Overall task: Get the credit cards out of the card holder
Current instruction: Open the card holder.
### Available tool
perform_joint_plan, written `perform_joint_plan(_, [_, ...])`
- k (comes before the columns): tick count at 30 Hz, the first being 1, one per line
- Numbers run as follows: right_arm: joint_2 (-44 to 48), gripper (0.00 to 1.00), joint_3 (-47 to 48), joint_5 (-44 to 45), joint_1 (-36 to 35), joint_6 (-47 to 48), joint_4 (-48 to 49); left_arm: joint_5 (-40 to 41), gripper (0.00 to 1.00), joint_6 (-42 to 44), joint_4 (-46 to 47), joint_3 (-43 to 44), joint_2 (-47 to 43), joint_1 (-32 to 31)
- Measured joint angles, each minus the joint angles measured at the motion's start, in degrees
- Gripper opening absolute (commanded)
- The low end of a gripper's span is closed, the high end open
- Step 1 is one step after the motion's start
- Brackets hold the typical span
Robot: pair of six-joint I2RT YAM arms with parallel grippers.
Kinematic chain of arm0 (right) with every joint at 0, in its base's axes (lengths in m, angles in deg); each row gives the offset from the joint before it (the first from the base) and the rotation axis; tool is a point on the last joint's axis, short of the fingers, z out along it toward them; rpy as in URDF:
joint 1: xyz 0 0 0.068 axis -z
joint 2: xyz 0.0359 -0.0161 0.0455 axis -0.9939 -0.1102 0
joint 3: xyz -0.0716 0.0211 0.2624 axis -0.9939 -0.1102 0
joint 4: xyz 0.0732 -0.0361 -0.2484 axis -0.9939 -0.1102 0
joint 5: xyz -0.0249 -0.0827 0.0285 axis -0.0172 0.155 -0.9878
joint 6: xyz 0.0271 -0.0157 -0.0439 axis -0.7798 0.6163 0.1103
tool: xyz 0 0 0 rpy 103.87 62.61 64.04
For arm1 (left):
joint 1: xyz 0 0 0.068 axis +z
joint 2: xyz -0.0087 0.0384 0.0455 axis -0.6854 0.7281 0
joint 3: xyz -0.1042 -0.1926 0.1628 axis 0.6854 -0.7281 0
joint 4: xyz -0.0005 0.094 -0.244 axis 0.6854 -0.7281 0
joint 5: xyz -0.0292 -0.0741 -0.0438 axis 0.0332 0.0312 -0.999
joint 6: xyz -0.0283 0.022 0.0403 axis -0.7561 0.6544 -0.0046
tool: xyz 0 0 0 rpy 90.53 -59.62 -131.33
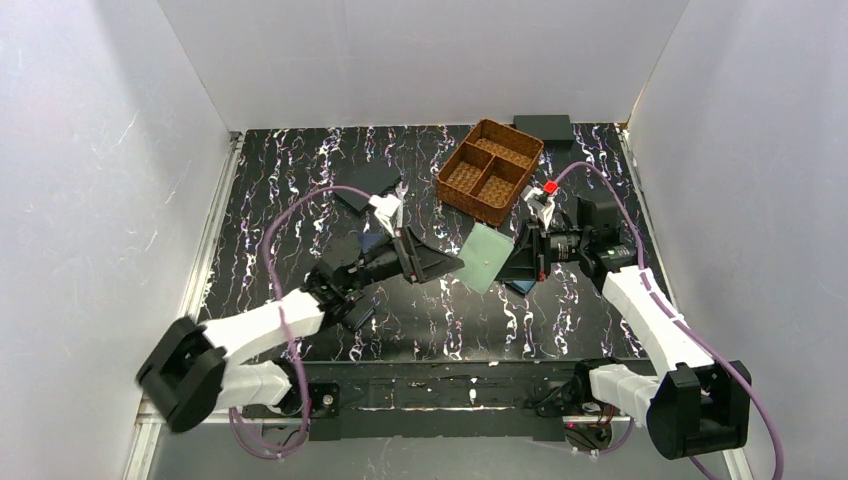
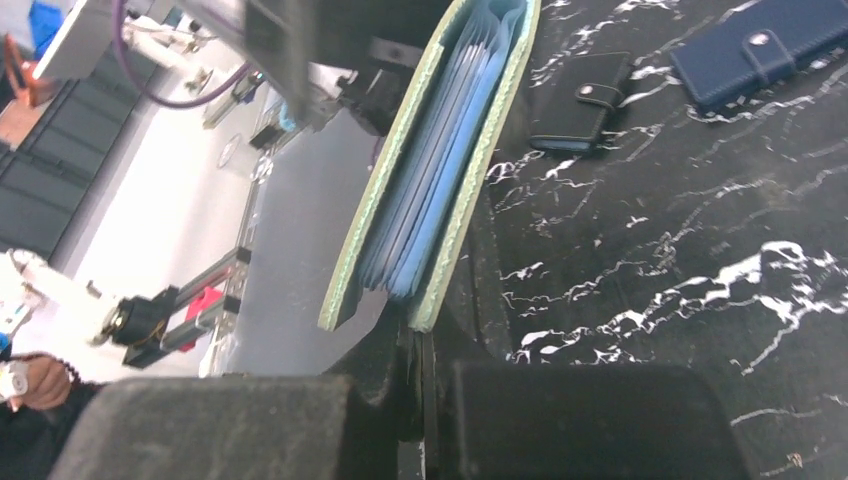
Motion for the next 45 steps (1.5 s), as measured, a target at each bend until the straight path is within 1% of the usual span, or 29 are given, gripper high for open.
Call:
perform_joint_plan(1, [0.35, 0.01, -0.83, 1.01, 0.28, -0.70, 0.90, 2.25, 0.98, 3.02, -4.76, -0.31, -3.69, 0.09])
perform_joint_plan(3, [0.68, 0.01, -1.53, 3.28, 0.90, -1.07, 1.22, 7.30, 0.98, 9.14, -13.03, -0.42, -11.26, 0.31])
perform_joint_plan(6, [0.70, 0.01, -1.44, 8.92, 1.53, 2.10, -1.60, 13.31, 0.98, 15.80, -20.55, -1.33, -21.24, 0.37])
perform_joint_plan(9, [-0.20, 0.01, -1.07, 13.73, 1.75, 4.98, -5.38, 15.74, 0.98, 20.81, -25.57, -1.46, -25.20, 0.26])
perform_joint_plan(11, [-1.86, 0.01, -0.72, 15.91, 1.73, 6.03, -7.13, 17.09, 0.98, 23.87, -29.14, -0.59, -23.98, -0.90])
perform_joint_plan(12, [-2.93, 0.01, -0.44, 17.05, 1.60, 6.36, -8.28, 18.47, 0.98, 25.94, -31.43, 0.33, -22.47, -2.47])
perform_joint_plan(13, [-3.72, 0.01, -0.20, 17.97, 1.42, 6.54, -9.03, 20.92, 0.98, 29.05, -34.71, 2.10, -19.28, -4.24])
perform_joint_plan(15, [-5.18, 0.01, 0.04, 19.69, 1.03, 6.75, -10.19, 22.84, 0.98, 31.71, -37.16, 3.43, -16.55, -8.98])
perform_joint_plan(17, [-5.92, 0.01, 0.04, 21.03, 0.63, 6.60, -10.97, 25.57, 0.98, 34.38, -39.65, 5.25, -13.00, -12.44])
perform_joint_plan(23, [-6.01, 0.01, 0.04, 22.01, 0.17, 5.05, -11.26, 35.67, 0.98, 39.65, -42.51, 12.07, -2.45, -19.19])
perform_joint_plan(26, [-6.01, 0.01, 0.04, 22.14, 0.17, 4.28, -11.08, 40.30, 0.98, 40.83, -42.91, 15.15, 1.53, -21.64])
perform_joint_plan(29, [-6.01, 0.01, 0.04, 22.08, 0.17, 3.80, -10.45, 45.29, 0.95, 41.20, -45.07, 18.78, 5.03, -23.34])
perform_joint_plan(32, [-6.01, 0.01, 0.04, 21.90, 0.17, 3.17, -9.81, 48.65, 0.86, 41.24, -46.93, 21.51, 7.21, -23.71])
perform_joint_plan(34, [-6.01, 0.01, 0.02, 21.64, 0.17, 3.02, -9.51, 50.80, 0.76, 41.27, -48.41, 23.12, 8.37, -23.71])
perform_joint_plan(37, [-6.01, 0.01, -0.02, 21.11, 0.17, 2.84, -9.03, 53.57, 0.55, 41.38, -50.03, 24.72, 9.77, -23.71])
perform_joint_plan(38, [-6.01, 0.01, -0.02, 20.94, 0.17, 2.82, -8.81, 54.40, 0.47, 41.46, -50.42, 24.98, 10.05, -23.71])
perform_joint_plan(40, [-6.01, 0.01, -0.02, 20.96, 0.17, 2.82, -8.39, 55.58, 0.27, 41.66, -51.47, 25.20, 10.19, -23.71])
perform_joint_plan(41, [-5.99, 0.01, -0.11, 20.98, 0.17, 2.84, -8.22, 56.00, 0.21, 41.66, -51.80, 25.31, 10.19, -23.76])
perform_joint_plan(42, [-5.99, 0.01, -0.13, 21.03, 0.17, 2.84, -8.22, 56.30, 0.17, 41.59, -52.37, 25.51, 10.19, -23.82])
perform_joint_plan(45, [-5.97, 0.01, -0.22, 21.51, 0.22, 3.30, -8.41, 56.46, 0.08, 40.79, -54.45, 25.70, 10.08, -22.95])
